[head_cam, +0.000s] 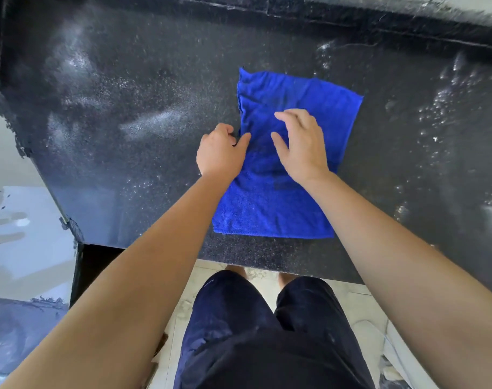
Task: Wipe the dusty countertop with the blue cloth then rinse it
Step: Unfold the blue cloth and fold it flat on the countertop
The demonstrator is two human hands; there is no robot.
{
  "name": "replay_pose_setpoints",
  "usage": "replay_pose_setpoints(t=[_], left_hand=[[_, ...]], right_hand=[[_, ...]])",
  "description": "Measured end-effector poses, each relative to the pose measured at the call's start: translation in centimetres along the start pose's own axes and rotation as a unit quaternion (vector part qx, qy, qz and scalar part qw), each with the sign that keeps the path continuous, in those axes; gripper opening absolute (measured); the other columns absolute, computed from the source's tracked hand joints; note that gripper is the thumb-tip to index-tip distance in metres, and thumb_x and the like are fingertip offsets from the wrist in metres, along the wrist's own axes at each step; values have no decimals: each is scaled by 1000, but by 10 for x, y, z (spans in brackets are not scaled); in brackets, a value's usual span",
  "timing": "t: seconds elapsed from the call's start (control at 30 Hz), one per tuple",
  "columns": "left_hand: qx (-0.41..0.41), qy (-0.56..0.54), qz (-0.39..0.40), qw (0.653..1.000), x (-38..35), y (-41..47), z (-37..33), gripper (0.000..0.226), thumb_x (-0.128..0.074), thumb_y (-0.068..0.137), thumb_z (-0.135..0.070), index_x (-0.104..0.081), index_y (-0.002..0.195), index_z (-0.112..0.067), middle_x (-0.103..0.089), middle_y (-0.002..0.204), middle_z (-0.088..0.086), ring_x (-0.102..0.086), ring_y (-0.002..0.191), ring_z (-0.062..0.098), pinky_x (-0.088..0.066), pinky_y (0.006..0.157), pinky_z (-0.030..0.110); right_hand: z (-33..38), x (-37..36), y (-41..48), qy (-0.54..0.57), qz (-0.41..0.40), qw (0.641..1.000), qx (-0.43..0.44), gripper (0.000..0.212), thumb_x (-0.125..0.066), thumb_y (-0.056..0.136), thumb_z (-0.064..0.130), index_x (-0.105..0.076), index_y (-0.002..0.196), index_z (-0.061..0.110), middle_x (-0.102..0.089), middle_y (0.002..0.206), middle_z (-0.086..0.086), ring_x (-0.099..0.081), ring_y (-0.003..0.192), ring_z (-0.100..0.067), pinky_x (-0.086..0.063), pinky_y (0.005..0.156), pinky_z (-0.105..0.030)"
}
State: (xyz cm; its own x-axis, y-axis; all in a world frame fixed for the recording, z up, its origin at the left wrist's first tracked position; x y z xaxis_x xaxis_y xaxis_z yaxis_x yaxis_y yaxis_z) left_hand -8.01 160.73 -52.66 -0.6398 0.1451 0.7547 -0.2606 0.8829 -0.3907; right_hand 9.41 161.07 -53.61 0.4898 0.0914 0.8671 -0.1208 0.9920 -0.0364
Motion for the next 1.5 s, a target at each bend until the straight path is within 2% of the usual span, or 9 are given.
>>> replay_pose_setpoints(t=[0.2, 0.67, 0.87, 1.0, 1.1, 1.17, 1.3, 1.4, 1.5], left_hand=[[0, 30, 81, 996, -10, 25, -15, 36, -61, 83, -16, -35, 57, -16, -32, 58, 4, -30, 60, 22, -30, 55, 26], [109, -164, 0, 980, 15, 24, 17, 37, -89, 71, -25, -57, 90, -22, -68, 88, 1, -71, 81, 18, -59, 81, 37], [136, -309, 97, 936, 26, 17, 20, 40, -86, 76, -17, -64, 108, -9, -66, 93, 5, -67, 73, 11, -56, 67, 23], [151, -334, -14, 930, 40, 34, 29, 29, -77, 84, -7, -62, 108, -3, -65, 79, 3, -63, 54, 4, -53, 53, 21], [92, -196, -98, 971, 46, 41, 40, 17, -67, 89, -16, -63, 105, -9, -66, 87, 2, -66, 63, 11, -57, 70, 33], [-72, -28, -94, 993, 40, 27, 37, 23, -60, 94, -24, -64, 112, -10, -65, 109, 7, -66, 97, 23, -49, 92, 34], [-361, 227, 20, 904, -6, -5, 15, 55, -40, 102, -41, -38, 149, -13, -25, 161, 13, -21, 149, 30, -25, 116, 49], [-370, 385, 61, 843, -26, 0, 22, 73, -14, 100, -63, -7, 159, -20, 3, 166, 10, 1, 153, 27, -11, 120, 57], [-358, 403, 54, 841, -22, 13, 37, 81, -4, 94, -74, 5, 158, -25, 9, 166, 7, 4, 153, 24, -7, 119, 61]], right_hand=[[-33, -10, -32, -72, 45, 996, -33, 50, -62, 96, 37, -52, 139, 17, -43, 149, -6, -40, 135, -28, -38, 105, -45], [-35, -9, -30, -99, 56, 993, -25, 48, -55, 98, 42, -49, 141, 20, -38, 151, -6, -38, 136, -29, -36, 105, -46], [-35, -6, -29, -115, 72, 991, -14, 49, -52, 99, 46, -47, 141, 22, -37, 151, -6, -38, 135, -29, -38, 105, -46], [-38, -4, -29, -130, 77, 988, -13, 50, -51, 99, 48, -47, 143, 24, -36, 152, -6, -38, 134, -29, -37, 104, -46], [-34, -8, -32, -142, 89, 986, -27, 52, -46, 101, 46, -42, 147, 22, -31, 156, -8, -33, 140, -30, -32, 110, -47], [-28, -10, -35, -146, 93, 984, -36, 52, -42, 104, 42, -38, 150, 19, -27, 160, -11, -28, 144, -31, -28, 112, -48], [-19, -19, -46, -166, 96, 981, -42, 55, -31, 107, 39, -25, 156, 14, -12, 165, -16, -14, 151, -33, -22, 118, -49], [-34, -18, -58, -190, 112, 975, -26, 63, -23, 106, 51, -14, 159, 19, -1, 166, -13, -2, 153, -31, -12, 123, -49], [-55, -7, -66, -209, 128, 969, -15, 71, -19, 102, 63, -8, 159, 23, 5, 167, -11, 4, 154, -29, -6, 124, -48]])
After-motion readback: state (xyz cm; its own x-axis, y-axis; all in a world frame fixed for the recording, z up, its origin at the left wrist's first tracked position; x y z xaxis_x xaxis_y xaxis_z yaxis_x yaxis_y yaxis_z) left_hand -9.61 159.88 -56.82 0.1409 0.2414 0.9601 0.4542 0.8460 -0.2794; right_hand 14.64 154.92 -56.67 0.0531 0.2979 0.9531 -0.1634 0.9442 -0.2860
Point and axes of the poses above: each hand's wrist, its own y-axis towards the middle knuckle, its own x-axis out of the back of the hand, z = x × y, the point moved 2 cm from there along y, towards the middle knuckle
